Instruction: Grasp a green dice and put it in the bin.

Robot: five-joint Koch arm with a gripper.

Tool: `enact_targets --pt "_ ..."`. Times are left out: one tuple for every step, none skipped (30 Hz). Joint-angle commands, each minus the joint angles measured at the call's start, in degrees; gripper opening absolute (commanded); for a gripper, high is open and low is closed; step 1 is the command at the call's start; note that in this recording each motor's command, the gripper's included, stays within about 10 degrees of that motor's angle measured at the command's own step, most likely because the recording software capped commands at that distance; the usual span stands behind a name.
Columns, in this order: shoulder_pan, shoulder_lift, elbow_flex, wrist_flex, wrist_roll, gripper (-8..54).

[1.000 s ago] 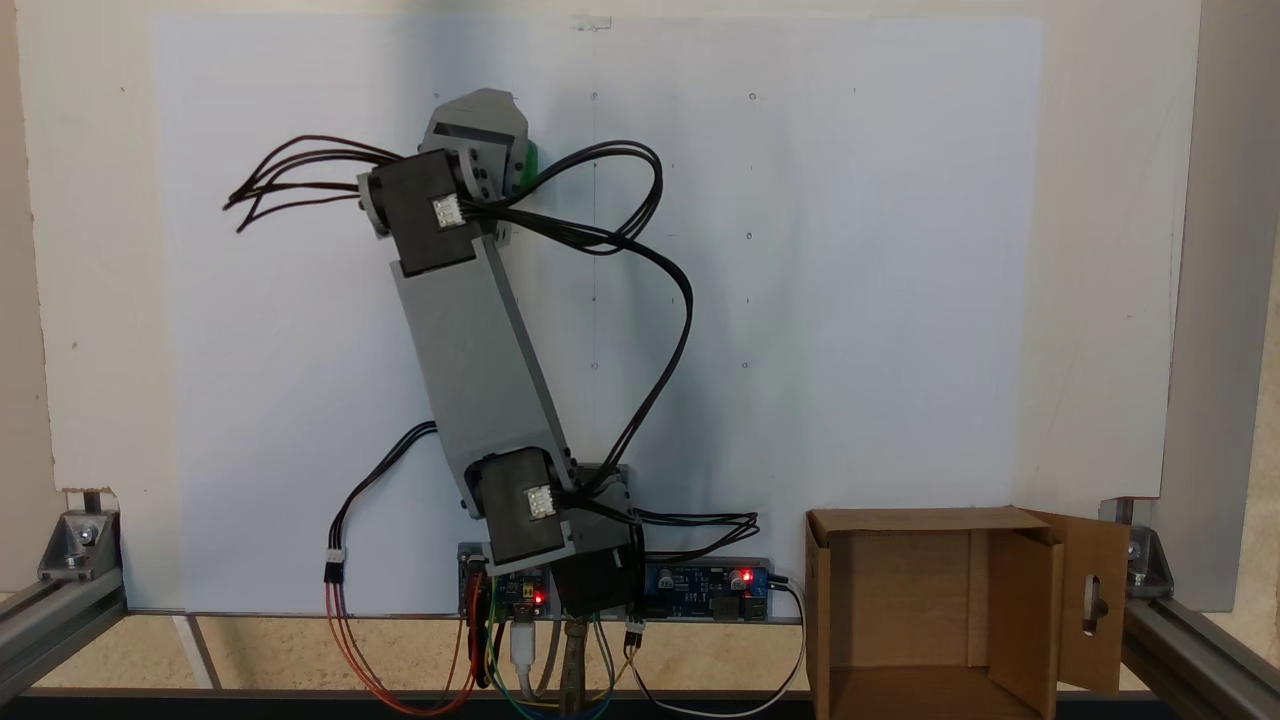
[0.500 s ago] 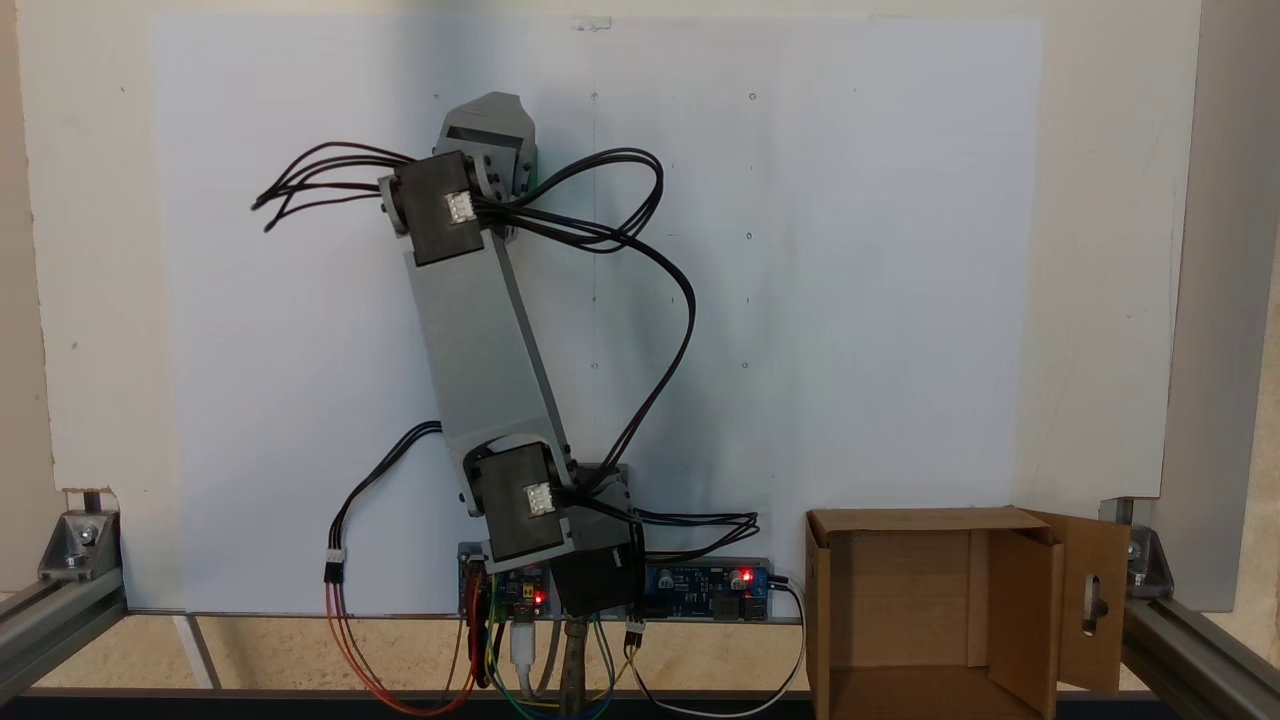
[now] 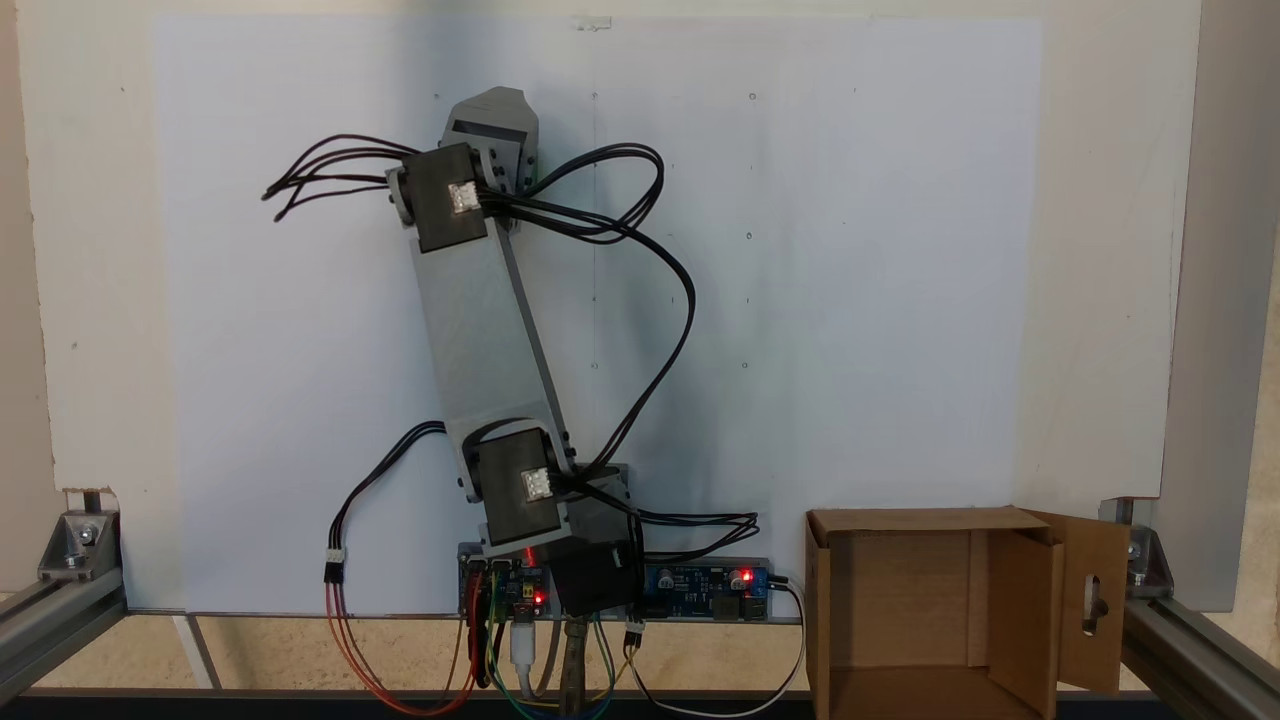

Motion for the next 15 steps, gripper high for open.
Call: enact_targets --pt "0.09 0.18 -1.14 -0.18 3.52 43.2" --pt "0.09 0.0 -1.14 -0.18 3.52 43.1" --pt "0.09 -0.35 -1.14 -0.18 3.52 43.1" --pt "0.09 -0.53 -1.14 -0.18 3.52 43.1" --pt "0.0 -1.05 -1.14 -0.18 3.6 43.1" --pt "0.0 -1.14 -1.14 -0.18 3.52 43.1" --pt "0.0 -1.41 -1.14 -0.18 3.52 43.1" --pt "0.0 -1.85 -1.14 -0.18 3.52 43.1" --pt "-0.09 -2.11 -1.14 -0.18 3.52 43.1" --pt "-0.18 -2.64 -1.14 -0.18 3.52 43.1" --pt "-0.26 -2.72 -1.14 -0.18 3.52 43.1" --pt "-0.26 -2.99 -1.14 -0.18 3.52 43.1" --pt "-0.26 -3.25 -1.14 -0.18 3.52 43.1" --pt "-0.26 -3.43 -1.14 -0.18 3.52 43.1" --pt "-0.18 -3.6 -1.14 -0.18 3.52 43.1"
